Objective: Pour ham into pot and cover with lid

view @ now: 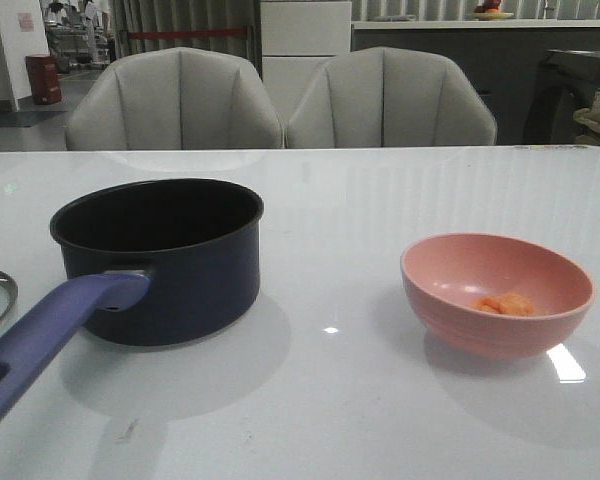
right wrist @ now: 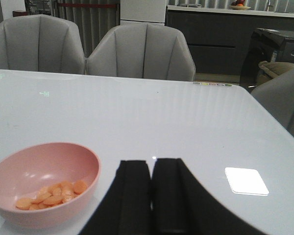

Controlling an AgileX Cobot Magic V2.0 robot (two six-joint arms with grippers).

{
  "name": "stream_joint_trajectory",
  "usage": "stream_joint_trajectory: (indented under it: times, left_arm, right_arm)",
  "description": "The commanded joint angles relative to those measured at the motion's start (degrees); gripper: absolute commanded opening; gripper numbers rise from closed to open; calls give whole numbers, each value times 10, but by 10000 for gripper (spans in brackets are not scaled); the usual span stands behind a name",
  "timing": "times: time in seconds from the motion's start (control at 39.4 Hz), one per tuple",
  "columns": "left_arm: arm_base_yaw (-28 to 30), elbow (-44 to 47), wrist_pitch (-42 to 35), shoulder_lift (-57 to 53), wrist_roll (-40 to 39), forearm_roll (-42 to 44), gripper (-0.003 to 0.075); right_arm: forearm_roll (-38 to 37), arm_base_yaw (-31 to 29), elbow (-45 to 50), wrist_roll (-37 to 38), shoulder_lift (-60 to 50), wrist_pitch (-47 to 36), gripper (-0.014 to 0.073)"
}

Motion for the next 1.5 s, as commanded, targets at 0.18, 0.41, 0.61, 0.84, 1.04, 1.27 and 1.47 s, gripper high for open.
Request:
stream_joint_trajectory:
  times: [0.18,0.41,0.61,0.84,1.04,1.27,1.47]
  left_arm:
    - [0,-15,-2,-111,13,-4,541]
    - [0,52,-43,-237,14,-4,541]
    - [0,173,-154,-394,14,-22,541]
    - [0,297,-265,-589,14,-51,540]
    - [-42,395,-341,-775,14,-35,493]
    - [-131,466,-341,-915,14,43,421]
    - [-171,501,-325,-1001,14,76,370]
  right_arm:
    - [-5,-2,6,0,-12,-47,140]
    - [-5,-2,6,0,-12,-47,140]
    - [-5,-2,6,0,-12,-47,140]
    - [-5,-2,6,0,-12,-47,140]
    - [-5,-2,6,0,-12,-47,140]
    - [-5,-2,6,0,-12,-47,140]
    - [-5,-2,6,0,-12,-47,140]
